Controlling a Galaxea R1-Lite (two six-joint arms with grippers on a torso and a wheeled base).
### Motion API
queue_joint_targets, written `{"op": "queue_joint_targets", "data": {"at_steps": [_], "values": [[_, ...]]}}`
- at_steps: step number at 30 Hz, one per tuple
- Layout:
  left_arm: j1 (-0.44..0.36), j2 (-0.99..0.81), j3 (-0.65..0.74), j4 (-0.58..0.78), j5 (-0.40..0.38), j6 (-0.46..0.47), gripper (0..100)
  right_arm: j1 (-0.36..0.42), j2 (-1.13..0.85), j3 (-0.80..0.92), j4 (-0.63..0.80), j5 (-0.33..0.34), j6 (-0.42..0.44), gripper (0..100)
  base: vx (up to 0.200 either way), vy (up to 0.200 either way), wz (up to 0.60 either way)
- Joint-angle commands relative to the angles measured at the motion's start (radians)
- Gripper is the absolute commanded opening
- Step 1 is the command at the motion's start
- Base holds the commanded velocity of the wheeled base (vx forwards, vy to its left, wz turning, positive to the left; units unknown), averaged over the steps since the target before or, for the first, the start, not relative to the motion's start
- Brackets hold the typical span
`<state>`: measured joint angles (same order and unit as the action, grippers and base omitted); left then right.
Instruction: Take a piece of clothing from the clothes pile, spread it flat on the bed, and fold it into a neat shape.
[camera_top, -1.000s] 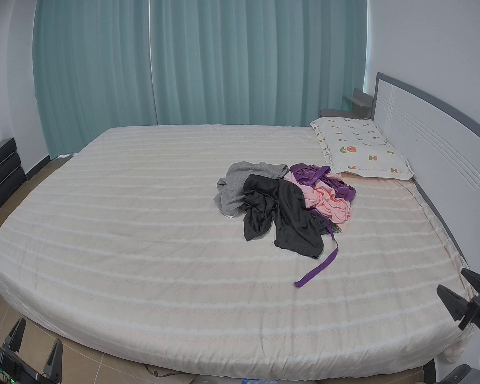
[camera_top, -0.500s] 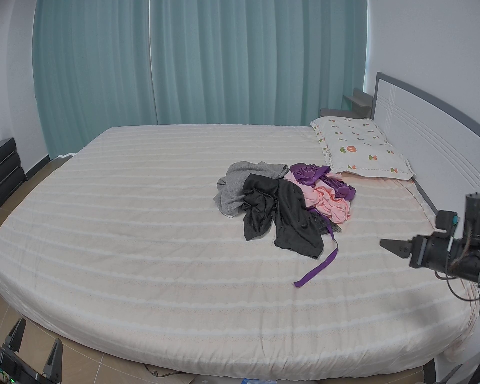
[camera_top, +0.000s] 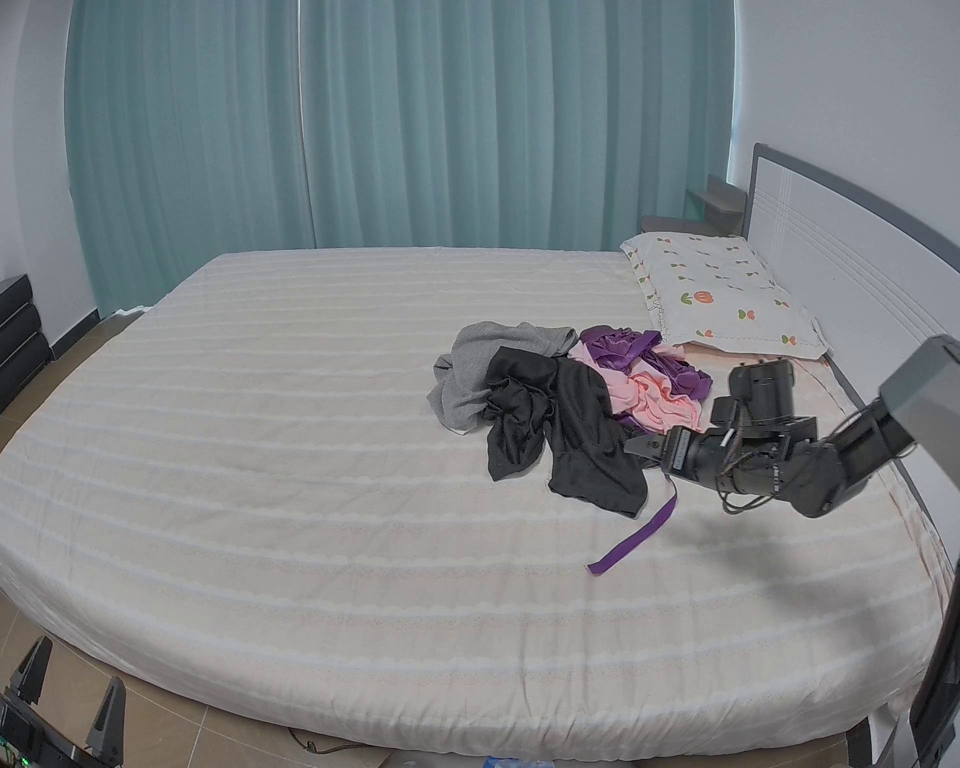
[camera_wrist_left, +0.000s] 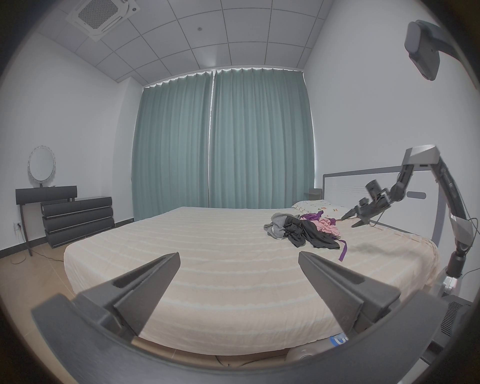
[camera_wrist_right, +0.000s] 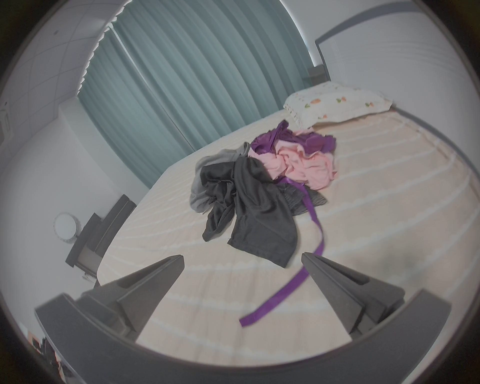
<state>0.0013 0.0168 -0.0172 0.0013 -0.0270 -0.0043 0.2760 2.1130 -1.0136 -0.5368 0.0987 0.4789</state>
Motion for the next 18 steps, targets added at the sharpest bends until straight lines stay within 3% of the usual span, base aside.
{"op": "queue_joint_targets", "data": {"at_steps": [1,7,18], "values": [[0.000,-0.012,0.017,0.000,-0.001,0.000,100,0.037,0.317,-0.270,0.061,-0.008,0.093,100,0.000,0.000,0.00],[-0.001,-0.012,0.017,0.000,-0.001,0.000,100,0.019,0.390,-0.416,0.132,-0.027,0.095,100,0.000,0.000,0.00],[0.000,-0.012,0.017,0.000,-0.001,0.000,100,-0.012,0.463,-0.462,0.121,-0.053,0.098,100,0.000,0.000,0.00]]}}
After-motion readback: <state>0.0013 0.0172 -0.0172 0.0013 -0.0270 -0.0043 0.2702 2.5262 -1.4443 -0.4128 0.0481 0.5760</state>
